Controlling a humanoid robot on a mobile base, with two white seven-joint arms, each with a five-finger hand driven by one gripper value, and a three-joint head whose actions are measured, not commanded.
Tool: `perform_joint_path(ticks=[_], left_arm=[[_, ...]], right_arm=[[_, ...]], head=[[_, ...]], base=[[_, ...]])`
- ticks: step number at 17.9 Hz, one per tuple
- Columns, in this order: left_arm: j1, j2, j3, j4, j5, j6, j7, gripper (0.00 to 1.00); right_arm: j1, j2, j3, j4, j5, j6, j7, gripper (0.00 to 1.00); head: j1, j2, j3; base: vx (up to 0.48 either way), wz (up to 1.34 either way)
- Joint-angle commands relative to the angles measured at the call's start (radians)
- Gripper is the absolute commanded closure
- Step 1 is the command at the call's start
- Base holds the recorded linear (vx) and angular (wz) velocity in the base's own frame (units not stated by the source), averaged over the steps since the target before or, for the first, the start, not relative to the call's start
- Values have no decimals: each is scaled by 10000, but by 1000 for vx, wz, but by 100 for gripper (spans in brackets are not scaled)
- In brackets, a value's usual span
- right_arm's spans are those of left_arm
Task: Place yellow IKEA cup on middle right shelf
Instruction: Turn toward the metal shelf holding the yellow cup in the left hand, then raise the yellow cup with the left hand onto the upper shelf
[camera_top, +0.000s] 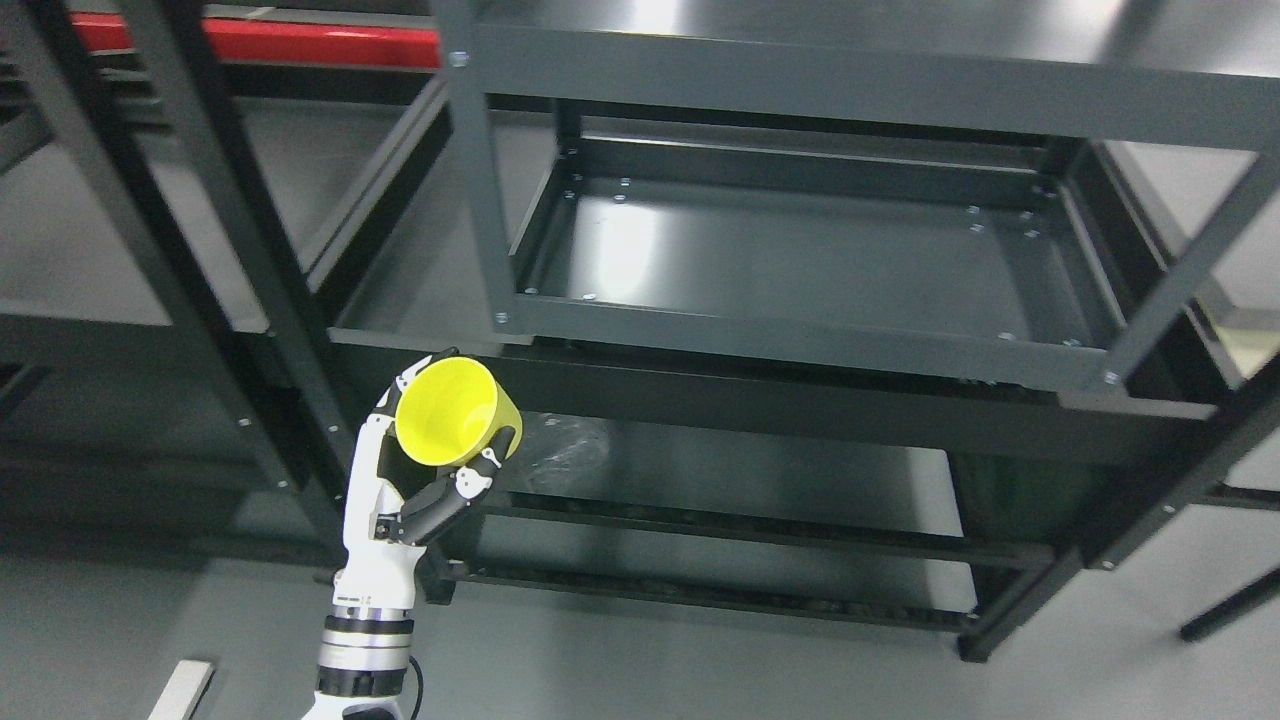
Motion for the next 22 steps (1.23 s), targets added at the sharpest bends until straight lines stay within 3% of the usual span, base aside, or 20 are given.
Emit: perform_joint_path(ticks=[1, 5, 10, 14, 19, 22], left_arm=[[-8, 175, -614, -18, 7, -213, 12, 100], [8, 175, -1104, -33, -9, -764, 12, 100], [-1125, 175, -2191, -156, -24, -1655, -186, 100], [-2964, 175, -3450, -156, -24, -1825, -341, 100], [-4958, 175, -4110, -248, -24, -1748, -341, 100], [-6584, 175, -4464, -248, 7, -970, -97, 100]], right_arm=[[130, -175, 169, -1, -245, 8, -8, 1], [130, -175, 169, -1, -245, 8, -8, 1], [130, -175, 169, -1, -245, 8, -8, 1], [130, -175, 169, -1, -245, 8, -8, 1], [130, -175, 169, -1, -245, 8, -8, 1], [130, -175, 169, -1, -245, 8, -8, 1]], head=[[0, 0, 0], [0, 0, 0], [0, 0, 0], [0, 0, 0], [0, 0, 0], [0, 0, 0]], base=[[-68, -959], [-5, -482], [58, 46], [63, -109], [90, -109], [115, -8]])
